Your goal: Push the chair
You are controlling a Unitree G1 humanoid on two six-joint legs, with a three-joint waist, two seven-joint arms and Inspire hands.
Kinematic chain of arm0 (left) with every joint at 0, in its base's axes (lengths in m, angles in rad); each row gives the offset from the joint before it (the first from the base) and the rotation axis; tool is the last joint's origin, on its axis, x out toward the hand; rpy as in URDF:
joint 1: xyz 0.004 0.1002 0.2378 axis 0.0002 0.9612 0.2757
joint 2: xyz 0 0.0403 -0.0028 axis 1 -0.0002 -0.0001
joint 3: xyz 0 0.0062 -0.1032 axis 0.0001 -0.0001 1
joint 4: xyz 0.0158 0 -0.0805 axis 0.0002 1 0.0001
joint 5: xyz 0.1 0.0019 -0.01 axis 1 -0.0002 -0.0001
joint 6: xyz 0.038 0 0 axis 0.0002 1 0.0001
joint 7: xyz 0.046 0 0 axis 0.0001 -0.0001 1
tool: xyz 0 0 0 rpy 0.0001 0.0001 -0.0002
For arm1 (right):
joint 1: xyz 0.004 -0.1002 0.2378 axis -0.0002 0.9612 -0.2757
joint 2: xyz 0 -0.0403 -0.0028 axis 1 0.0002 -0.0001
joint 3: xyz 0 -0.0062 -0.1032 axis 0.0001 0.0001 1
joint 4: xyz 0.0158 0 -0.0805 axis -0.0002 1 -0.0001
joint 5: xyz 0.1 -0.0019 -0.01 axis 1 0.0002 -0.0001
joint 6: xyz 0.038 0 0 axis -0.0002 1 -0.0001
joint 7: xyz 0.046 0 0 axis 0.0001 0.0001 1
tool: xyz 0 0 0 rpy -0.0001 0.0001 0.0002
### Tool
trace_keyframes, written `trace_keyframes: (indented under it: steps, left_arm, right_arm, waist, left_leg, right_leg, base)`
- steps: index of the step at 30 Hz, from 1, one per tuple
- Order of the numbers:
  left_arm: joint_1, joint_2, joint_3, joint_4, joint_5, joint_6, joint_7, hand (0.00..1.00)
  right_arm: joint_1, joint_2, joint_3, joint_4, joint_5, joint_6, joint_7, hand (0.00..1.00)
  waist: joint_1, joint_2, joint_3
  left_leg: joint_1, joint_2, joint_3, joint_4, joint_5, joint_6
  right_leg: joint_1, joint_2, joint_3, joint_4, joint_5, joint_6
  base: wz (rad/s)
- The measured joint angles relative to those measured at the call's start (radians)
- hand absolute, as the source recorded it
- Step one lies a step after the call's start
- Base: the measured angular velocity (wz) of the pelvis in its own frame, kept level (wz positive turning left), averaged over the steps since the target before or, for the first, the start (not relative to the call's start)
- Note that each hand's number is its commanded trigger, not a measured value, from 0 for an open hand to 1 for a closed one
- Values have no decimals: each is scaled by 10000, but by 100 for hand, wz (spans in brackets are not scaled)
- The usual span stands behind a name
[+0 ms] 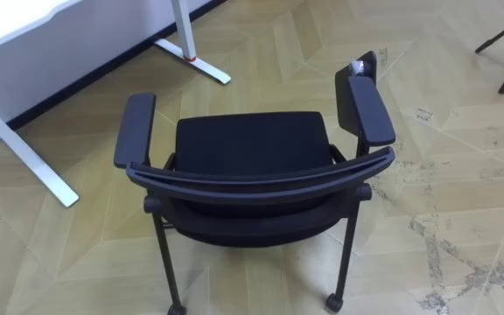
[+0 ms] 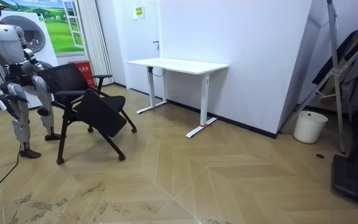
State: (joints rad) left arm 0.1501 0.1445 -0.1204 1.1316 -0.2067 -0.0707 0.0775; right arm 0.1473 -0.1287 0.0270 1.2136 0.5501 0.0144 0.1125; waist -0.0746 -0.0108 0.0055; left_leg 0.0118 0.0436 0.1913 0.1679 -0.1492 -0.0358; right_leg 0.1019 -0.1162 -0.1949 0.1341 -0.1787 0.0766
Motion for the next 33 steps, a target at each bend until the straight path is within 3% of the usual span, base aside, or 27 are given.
trace_keyframes:
  steps: [8,19,28,33]
  left_arm:
    - [-9,-2,27,4,62,21,-4,0]
    - [-11,-116,387,-5,37,337,37,0]
    - [167,-194,504,-123,19,370,463,0]
    - [283,-163,1462,-114,545,385,970,0]
  right_arm:
    - [-89,14,-105,93,-96,37,-4,0]
    - [-91,7,-196,80,-84,208,-298,0]
    - [-29,5,-307,44,48,313,-681,0]
    - [104,-5,-541,43,-42,304,-683,0]
  waist:
    - [-30,-10,3]
    - [-28,30,-13]
    - [-23,78,-17]
    - [-7,115,-10]
  left_leg:
    - [-3,-2,-6,-19,-5,7]
    - [13,-4,-31,-9,-8,11]
    - [192,-3,-25,-16,-32,29]
    - [348,-3,-12,2,-57,35]
  right_leg:
    - [-11,4,-18,4,0,0]
    - [27,8,-50,48,2,-2]
    - [202,1,-33,150,0,2]
    - [286,-2,-8,158,-9,15]
  base:
    - [0]
    - [0]
    - [0]
    - [0]
